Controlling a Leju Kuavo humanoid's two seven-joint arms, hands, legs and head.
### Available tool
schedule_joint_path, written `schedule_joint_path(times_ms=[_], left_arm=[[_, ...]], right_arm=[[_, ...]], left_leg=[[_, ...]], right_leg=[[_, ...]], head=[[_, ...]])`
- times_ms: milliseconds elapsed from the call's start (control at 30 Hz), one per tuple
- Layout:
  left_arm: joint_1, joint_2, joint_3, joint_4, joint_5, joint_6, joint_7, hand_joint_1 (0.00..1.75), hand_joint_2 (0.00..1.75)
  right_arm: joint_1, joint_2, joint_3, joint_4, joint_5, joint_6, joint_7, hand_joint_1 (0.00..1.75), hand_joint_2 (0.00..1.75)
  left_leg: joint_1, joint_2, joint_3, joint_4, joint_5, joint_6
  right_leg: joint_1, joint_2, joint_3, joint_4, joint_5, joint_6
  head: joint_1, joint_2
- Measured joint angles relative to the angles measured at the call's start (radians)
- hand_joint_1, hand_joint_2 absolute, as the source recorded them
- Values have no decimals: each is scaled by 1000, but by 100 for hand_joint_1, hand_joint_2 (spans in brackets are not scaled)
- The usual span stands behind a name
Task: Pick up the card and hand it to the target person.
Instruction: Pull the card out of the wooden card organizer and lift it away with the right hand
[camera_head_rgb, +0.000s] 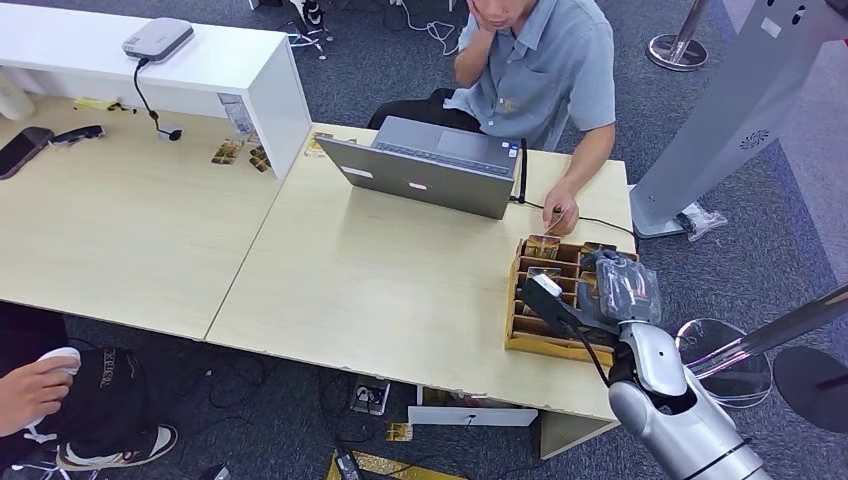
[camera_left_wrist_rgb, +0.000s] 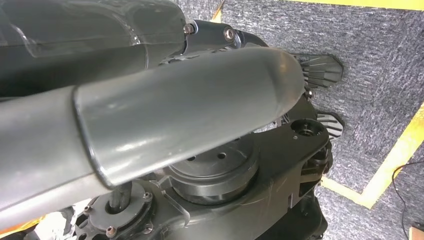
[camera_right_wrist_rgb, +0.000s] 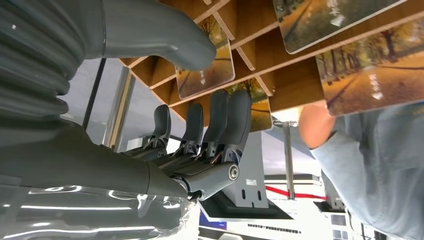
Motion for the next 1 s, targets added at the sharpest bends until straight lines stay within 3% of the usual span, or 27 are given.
schedule_joint_path(times_ms=[367, 1000], left_arm=[[-2, 2, -1, 0, 0, -1, 4, 0, 0], [-4, 2, -16, 0, 0, -8, 4, 0, 0]], right_arm=[[-3, 0, -1, 36, -6, -6, 3, 95, 175], [-5, 0, -2, 71, -5, -15, 6, 130, 175]], left_leg=[[0, 0, 0, 0, 0, 0], [0, 0, 0, 0, 0, 0]], right_leg=[[0, 0, 0, 0, 0, 0], [0, 0, 0, 0, 0, 0]], head=[[0, 0], [0, 0]])
